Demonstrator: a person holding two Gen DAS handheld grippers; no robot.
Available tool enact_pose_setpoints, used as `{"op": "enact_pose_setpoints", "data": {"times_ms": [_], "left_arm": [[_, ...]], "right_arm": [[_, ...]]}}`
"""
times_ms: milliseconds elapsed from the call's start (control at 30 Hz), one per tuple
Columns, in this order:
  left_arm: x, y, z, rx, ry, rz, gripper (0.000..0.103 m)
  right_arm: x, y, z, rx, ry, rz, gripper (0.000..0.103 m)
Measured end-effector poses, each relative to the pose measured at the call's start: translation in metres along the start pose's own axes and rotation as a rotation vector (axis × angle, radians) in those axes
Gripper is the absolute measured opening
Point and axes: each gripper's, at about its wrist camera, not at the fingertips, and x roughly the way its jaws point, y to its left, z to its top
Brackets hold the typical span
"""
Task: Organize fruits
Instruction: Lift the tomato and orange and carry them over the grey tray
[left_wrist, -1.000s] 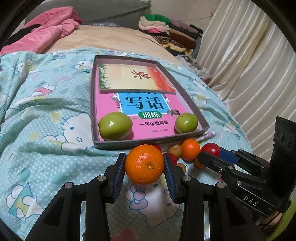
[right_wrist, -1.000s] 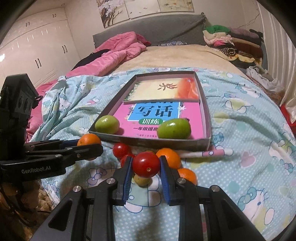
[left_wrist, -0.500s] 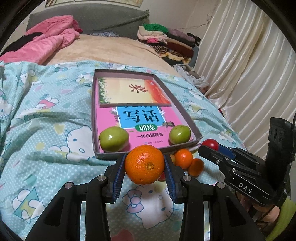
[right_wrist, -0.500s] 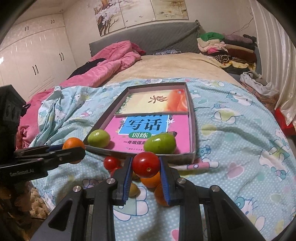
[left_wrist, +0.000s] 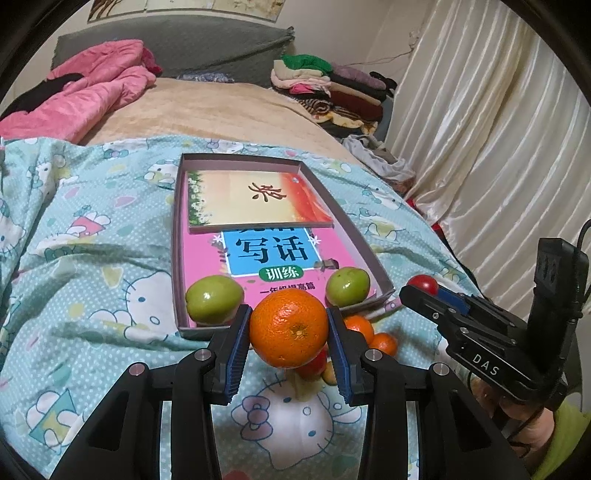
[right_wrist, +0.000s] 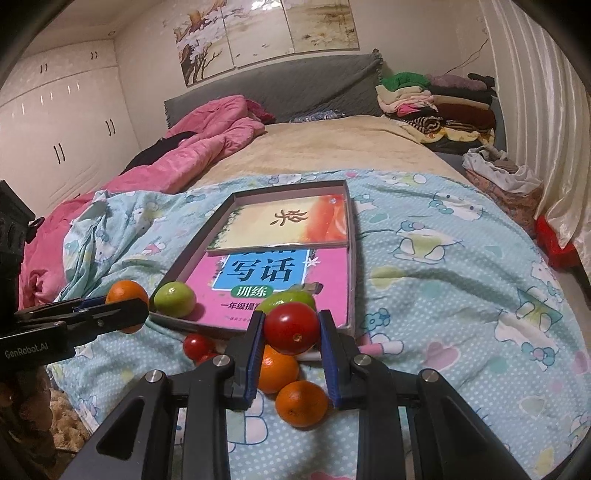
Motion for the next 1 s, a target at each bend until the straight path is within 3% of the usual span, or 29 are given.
{"op": "enact_pose_setpoints", "data": {"times_ms": [667,1000], "left_arm": [[0.031,0.001,0.018,-0.029,0.021,0.015,0.041],[0.053,0.001,0.02,-0.007,0.038,0.037,0.041]], "right_arm": [[0.008,-0.014,0.012,0.011,-0.02,-0.055,0.029],[0.025,-0.011,0.011,-0.026,0.025,-0.068,0.029]]}}
